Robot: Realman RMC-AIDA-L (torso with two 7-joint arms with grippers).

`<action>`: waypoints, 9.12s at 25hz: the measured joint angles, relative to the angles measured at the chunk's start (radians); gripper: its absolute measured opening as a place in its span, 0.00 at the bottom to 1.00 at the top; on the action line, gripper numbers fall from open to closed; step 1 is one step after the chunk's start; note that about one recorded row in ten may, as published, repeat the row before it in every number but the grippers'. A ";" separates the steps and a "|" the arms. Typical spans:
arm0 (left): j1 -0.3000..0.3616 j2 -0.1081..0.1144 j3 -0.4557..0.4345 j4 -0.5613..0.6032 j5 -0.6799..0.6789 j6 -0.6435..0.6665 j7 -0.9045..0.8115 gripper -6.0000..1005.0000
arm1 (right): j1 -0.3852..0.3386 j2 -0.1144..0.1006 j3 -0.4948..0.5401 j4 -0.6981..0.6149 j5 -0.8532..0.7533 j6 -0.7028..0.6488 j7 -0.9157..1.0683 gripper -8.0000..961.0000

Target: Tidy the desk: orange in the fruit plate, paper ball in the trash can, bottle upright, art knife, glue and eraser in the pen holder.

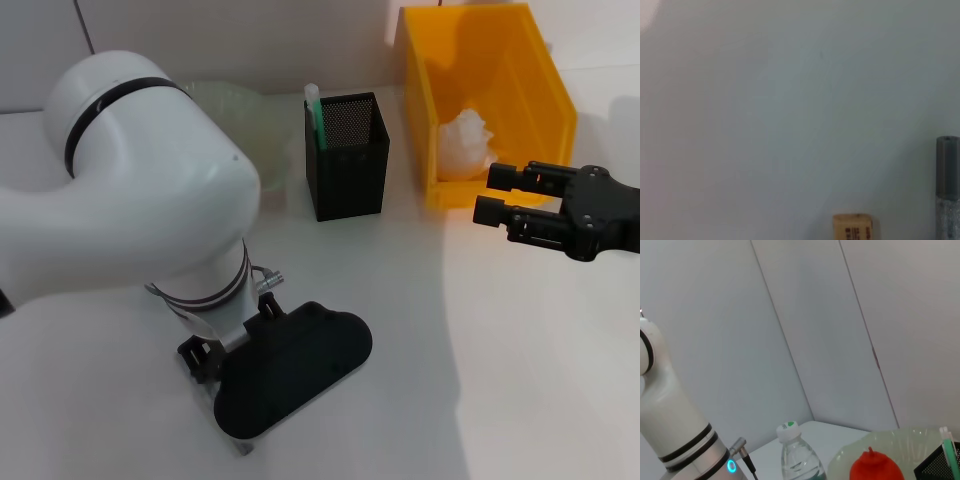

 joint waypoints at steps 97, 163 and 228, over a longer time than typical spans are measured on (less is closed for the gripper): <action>0.445 0.009 -0.501 -0.022 -1.317 -0.292 0.063 0.27 | 0.029 -0.062 0.350 0.127 0.279 -0.131 -0.053 0.65; 0.198 0.017 -0.674 -0.390 -1.238 0.018 -0.317 0.31 | 0.226 -0.178 0.153 0.017 -0.022 -0.349 0.349 0.65; 0.119 0.000 -0.415 -0.470 -1.409 -0.921 0.146 0.36 | 0.024 -0.113 0.248 0.204 -0.074 -0.217 -0.088 0.65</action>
